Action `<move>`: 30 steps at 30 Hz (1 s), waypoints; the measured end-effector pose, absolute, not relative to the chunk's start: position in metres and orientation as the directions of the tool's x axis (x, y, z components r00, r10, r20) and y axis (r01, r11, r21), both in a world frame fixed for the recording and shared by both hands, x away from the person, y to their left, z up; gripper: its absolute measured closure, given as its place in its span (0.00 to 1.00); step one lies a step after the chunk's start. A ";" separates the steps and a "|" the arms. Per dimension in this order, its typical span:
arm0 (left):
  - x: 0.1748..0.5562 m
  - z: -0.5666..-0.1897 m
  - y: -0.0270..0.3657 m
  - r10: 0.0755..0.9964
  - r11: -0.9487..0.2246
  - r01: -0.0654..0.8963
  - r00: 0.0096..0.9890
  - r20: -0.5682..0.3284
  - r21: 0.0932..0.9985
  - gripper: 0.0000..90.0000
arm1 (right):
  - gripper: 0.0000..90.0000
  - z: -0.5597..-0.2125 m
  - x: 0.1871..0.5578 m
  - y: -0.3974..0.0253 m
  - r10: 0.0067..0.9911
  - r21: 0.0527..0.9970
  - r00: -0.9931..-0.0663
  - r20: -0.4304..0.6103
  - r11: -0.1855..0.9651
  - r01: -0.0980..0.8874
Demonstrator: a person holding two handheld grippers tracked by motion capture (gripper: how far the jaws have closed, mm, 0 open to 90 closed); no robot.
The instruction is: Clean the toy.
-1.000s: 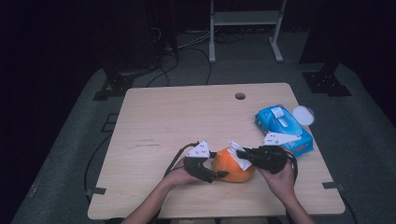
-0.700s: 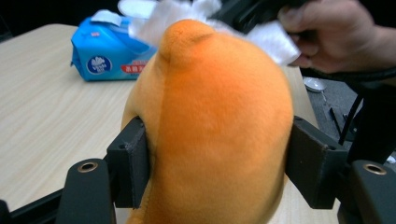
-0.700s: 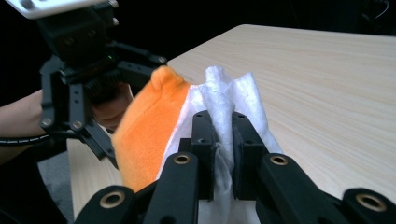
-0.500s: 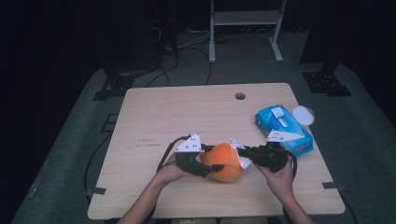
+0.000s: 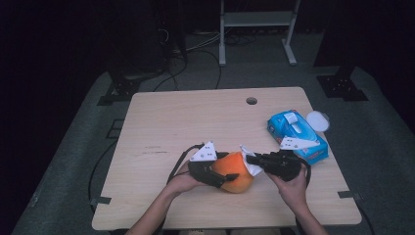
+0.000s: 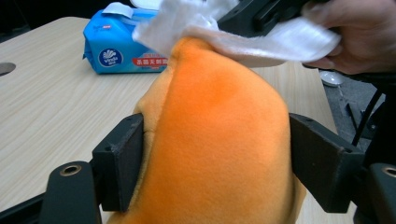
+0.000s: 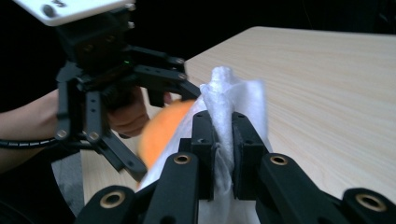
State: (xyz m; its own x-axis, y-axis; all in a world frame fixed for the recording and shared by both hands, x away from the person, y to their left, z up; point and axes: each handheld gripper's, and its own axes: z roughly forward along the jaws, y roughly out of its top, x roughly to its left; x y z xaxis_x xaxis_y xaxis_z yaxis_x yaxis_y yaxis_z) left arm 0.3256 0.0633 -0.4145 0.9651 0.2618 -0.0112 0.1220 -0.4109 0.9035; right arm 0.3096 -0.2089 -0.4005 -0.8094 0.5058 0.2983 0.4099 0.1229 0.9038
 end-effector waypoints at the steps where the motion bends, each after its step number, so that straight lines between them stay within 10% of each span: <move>1: 0.324 -0.414 0.061 0.267 -0.414 0.124 0.964 -0.010 0.902 0.25 | 0.90 -0.399 0.308 -0.206 0.504 0.908 -0.817 0.279 0.138 0.396; 30: 0.333 -0.425 0.065 0.213 -0.408 0.182 0.972 -0.100 0.895 0.11 | 0.90 -0.400 0.305 -0.218 0.551 0.905 -0.810 0.201 0.213 0.369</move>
